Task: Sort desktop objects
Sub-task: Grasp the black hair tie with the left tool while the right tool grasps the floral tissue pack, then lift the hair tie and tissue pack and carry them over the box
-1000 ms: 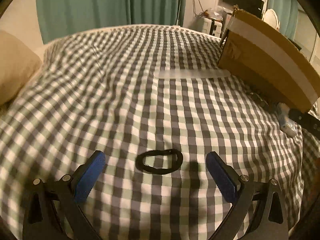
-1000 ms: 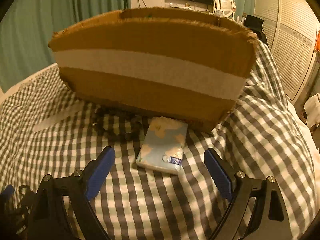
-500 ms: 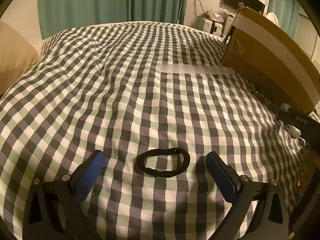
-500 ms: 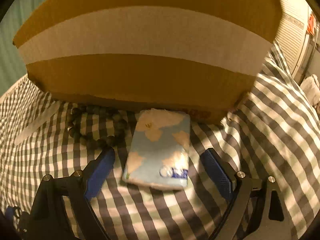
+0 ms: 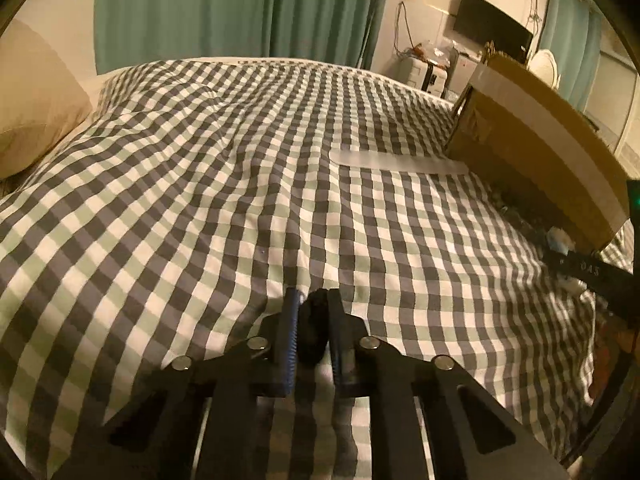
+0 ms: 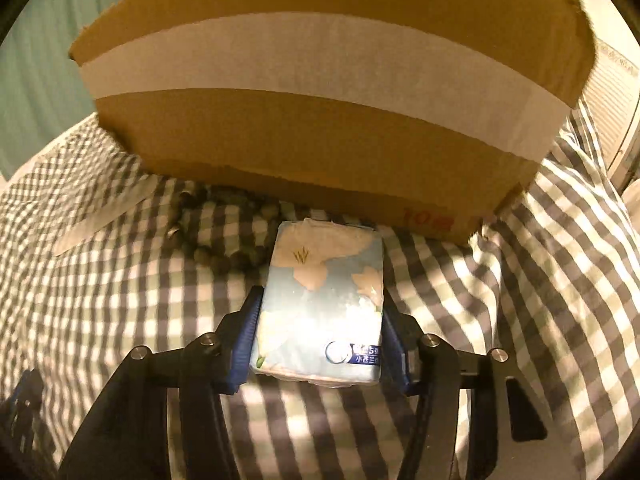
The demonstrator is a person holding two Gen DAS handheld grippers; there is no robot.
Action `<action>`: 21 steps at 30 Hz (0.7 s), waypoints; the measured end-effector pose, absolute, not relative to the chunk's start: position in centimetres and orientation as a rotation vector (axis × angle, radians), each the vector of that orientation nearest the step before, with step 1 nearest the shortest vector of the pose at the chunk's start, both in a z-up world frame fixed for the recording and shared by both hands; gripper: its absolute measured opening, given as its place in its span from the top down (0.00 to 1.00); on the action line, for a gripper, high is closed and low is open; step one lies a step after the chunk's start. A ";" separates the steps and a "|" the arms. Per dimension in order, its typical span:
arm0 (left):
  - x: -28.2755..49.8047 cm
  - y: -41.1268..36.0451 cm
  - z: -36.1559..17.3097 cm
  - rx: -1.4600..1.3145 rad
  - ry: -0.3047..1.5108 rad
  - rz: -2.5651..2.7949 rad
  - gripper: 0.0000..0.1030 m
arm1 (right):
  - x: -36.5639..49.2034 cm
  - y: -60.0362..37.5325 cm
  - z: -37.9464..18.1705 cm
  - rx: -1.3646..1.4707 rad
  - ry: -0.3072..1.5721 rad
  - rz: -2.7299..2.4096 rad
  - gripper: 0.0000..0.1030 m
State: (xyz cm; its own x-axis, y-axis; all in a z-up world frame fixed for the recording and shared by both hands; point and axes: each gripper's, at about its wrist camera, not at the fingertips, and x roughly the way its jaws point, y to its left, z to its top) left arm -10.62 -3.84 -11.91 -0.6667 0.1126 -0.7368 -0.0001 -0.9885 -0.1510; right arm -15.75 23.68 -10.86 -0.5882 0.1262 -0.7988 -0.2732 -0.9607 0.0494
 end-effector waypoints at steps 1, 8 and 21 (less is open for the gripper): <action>-10.4 -4.1 -11.8 -1.255 -0.233 2.792 0.88 | -15.4 23.7 -10.7 -1.295 0.257 2.611 0.48; -8.7 -4.7 -10.6 -1.226 -0.241 2.778 0.92 | -11.7 22.9 -7.7 -1.266 0.247 2.728 0.48; -5.5 -3.5 -7.0 -1.108 -0.246 2.769 0.93 | -6.3 20.7 -4.2 -1.277 0.280 2.944 0.48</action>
